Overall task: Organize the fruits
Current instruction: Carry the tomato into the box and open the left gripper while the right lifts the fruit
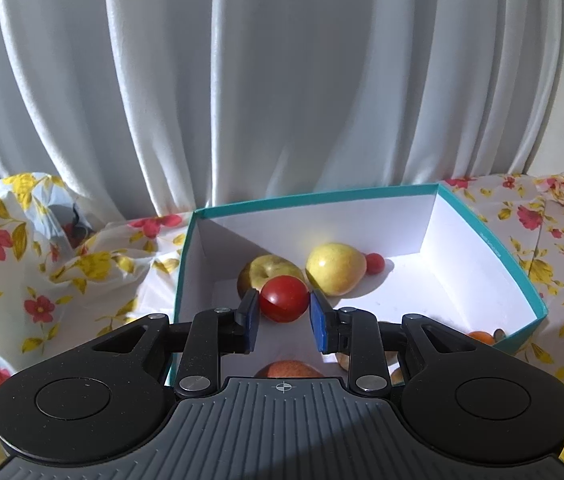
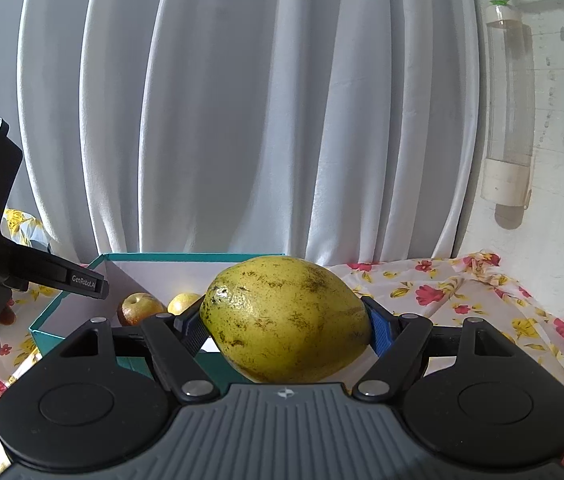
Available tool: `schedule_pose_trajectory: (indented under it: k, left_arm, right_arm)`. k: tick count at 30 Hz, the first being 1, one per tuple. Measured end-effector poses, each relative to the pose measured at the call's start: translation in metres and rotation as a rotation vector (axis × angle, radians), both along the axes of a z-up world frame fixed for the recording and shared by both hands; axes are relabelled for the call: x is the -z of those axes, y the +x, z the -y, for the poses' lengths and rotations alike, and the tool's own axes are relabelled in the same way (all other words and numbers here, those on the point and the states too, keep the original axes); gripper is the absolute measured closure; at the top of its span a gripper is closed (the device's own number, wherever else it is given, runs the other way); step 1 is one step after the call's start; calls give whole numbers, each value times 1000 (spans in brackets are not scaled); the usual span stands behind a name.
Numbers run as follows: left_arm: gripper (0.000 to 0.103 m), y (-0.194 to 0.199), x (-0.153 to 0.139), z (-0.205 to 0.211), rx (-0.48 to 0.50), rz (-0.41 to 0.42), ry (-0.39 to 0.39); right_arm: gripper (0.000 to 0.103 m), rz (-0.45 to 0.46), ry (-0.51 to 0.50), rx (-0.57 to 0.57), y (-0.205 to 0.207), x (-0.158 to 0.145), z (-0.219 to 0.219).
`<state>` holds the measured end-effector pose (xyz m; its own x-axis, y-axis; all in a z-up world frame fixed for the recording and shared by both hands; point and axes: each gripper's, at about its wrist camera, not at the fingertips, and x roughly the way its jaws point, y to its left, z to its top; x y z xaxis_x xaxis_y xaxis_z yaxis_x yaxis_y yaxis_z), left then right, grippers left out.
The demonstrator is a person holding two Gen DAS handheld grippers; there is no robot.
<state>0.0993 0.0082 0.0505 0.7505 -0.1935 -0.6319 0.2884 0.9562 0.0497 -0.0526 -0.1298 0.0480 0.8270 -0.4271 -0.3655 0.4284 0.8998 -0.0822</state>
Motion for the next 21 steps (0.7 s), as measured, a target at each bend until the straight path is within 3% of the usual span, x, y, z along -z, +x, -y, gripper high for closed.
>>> schedule_pose_trajectory:
  k: [21]
  left_arm:
    - [72,40,34,13,-23,-74,54]
  right_arm:
    - [26,-7,-4,1,18,3,7]
